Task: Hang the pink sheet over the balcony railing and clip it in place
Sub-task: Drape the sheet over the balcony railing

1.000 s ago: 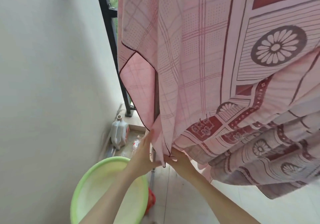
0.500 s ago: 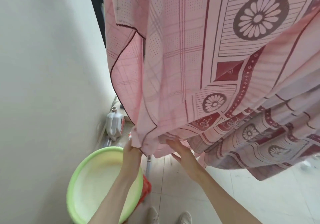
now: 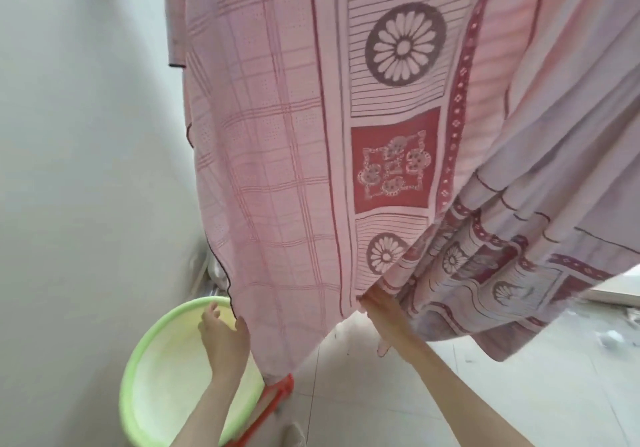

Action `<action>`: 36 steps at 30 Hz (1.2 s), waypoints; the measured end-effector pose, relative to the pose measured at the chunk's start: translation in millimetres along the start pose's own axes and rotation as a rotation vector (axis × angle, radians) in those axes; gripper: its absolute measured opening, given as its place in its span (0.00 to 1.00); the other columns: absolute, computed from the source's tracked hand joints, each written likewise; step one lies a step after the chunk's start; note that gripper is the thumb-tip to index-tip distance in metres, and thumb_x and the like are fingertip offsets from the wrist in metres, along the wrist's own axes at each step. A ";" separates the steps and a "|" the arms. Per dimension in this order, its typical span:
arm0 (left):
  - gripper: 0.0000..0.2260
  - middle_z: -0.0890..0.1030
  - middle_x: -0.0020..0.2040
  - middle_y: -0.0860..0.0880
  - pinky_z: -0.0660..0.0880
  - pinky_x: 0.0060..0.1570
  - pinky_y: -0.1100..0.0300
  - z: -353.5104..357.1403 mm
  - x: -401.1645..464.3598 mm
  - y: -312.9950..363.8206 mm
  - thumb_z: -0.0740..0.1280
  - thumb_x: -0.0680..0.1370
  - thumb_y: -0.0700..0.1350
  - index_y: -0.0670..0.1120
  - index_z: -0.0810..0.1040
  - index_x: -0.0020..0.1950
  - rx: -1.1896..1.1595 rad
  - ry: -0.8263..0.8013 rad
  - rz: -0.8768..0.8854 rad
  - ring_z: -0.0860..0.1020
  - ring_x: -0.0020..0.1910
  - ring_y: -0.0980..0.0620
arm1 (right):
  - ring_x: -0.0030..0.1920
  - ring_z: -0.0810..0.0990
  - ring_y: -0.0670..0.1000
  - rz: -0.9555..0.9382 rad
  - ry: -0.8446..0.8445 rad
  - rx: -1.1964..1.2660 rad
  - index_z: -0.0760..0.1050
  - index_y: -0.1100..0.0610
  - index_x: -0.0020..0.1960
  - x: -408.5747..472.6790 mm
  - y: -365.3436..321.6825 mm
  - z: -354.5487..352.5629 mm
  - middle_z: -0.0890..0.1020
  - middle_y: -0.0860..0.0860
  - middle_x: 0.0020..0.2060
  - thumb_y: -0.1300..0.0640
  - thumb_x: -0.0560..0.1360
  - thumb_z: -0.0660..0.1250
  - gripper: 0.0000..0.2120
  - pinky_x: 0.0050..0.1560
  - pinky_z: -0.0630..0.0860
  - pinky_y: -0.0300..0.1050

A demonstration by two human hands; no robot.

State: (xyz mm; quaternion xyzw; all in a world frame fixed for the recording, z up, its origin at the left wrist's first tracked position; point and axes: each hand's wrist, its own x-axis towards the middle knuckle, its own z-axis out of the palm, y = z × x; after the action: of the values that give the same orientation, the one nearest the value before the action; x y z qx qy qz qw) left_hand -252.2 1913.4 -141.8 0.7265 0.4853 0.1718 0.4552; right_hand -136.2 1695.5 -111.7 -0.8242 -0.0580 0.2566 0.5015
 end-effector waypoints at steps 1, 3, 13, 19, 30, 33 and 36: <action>0.20 0.70 0.60 0.34 0.66 0.61 0.44 5.9 -13.9 7.7 0.65 0.73 0.31 0.33 0.66 0.64 -0.013 0.024 0.050 0.68 0.61 0.36 | 0.39 0.75 0.42 -0.011 0.021 -0.001 0.75 0.48 0.43 -4.3 3.9 -15.2 0.76 0.40 0.36 0.56 0.78 0.59 0.09 0.37 0.68 0.29; 0.16 0.72 0.56 0.35 0.67 0.59 0.43 22.6 -44.4 26.4 0.63 0.73 0.29 0.33 0.68 0.61 -0.055 0.027 0.166 0.70 0.57 0.36 | 0.44 0.78 0.44 -0.011 0.083 0.055 0.77 0.51 0.54 -14.9 13.7 -49.4 0.79 0.42 0.42 0.54 0.78 0.60 0.09 0.45 0.71 0.38; 0.12 0.73 0.55 0.50 0.68 0.55 0.65 142.3 -217.2 202.0 0.63 0.77 0.36 0.43 0.72 0.59 -0.224 -0.231 0.664 0.73 0.54 0.52 | 0.46 0.79 0.47 -0.406 0.397 -0.018 0.77 0.54 0.55 -79.1 12.2 -282.4 0.81 0.48 0.46 0.61 0.78 0.62 0.09 0.46 0.73 0.31; 0.12 0.74 0.55 0.47 0.70 0.58 0.58 177.8 -273.8 331.6 0.65 0.76 0.38 0.42 0.72 0.59 -0.303 -0.224 0.913 0.74 0.56 0.49 | 0.43 0.80 0.38 -0.636 0.522 0.003 0.76 0.53 0.57 -87.9 -53.0 -390.1 0.81 0.41 0.42 0.56 0.79 0.60 0.10 0.43 0.74 0.29; 0.34 0.65 0.67 0.41 0.73 0.54 0.53 207.6 -286.0 478.5 0.69 0.73 0.49 0.47 0.55 0.73 -0.159 0.246 0.967 0.69 0.63 0.42 | 0.50 0.79 0.47 -0.648 -0.044 0.433 0.76 0.48 0.51 -35.1 -168.7 -441.3 0.80 0.44 0.50 0.44 0.81 0.45 0.21 0.53 0.77 0.45; 0.24 0.77 0.56 0.48 0.71 0.41 0.75 195.8 -274.1 480.3 0.68 0.74 0.39 0.45 0.64 0.68 -0.326 0.191 0.976 0.78 0.48 0.58 | 0.50 0.80 0.49 -0.641 -0.173 0.393 0.77 0.49 0.50 -22.9 -180.6 -445.4 0.81 0.46 0.50 0.43 0.80 0.48 0.20 0.54 0.77 0.46; 0.14 0.79 0.40 0.59 0.70 0.31 0.75 171.8 -271.6 485.2 0.68 0.74 0.40 0.51 0.73 0.57 -0.364 0.140 0.985 0.77 0.34 0.65 | 0.50 0.79 0.52 -0.627 -0.266 0.390 0.77 0.56 0.55 -13.2 -185.1 -450.4 0.81 0.52 0.52 0.43 0.79 0.54 0.21 0.53 0.77 0.45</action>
State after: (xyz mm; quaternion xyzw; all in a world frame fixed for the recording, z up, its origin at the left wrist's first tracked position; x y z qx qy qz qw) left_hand 5.2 1538.9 221.8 0.7643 0.0779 0.4951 0.4057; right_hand 99.0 1422.6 216.1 -0.6155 -0.3216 0.2015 0.6908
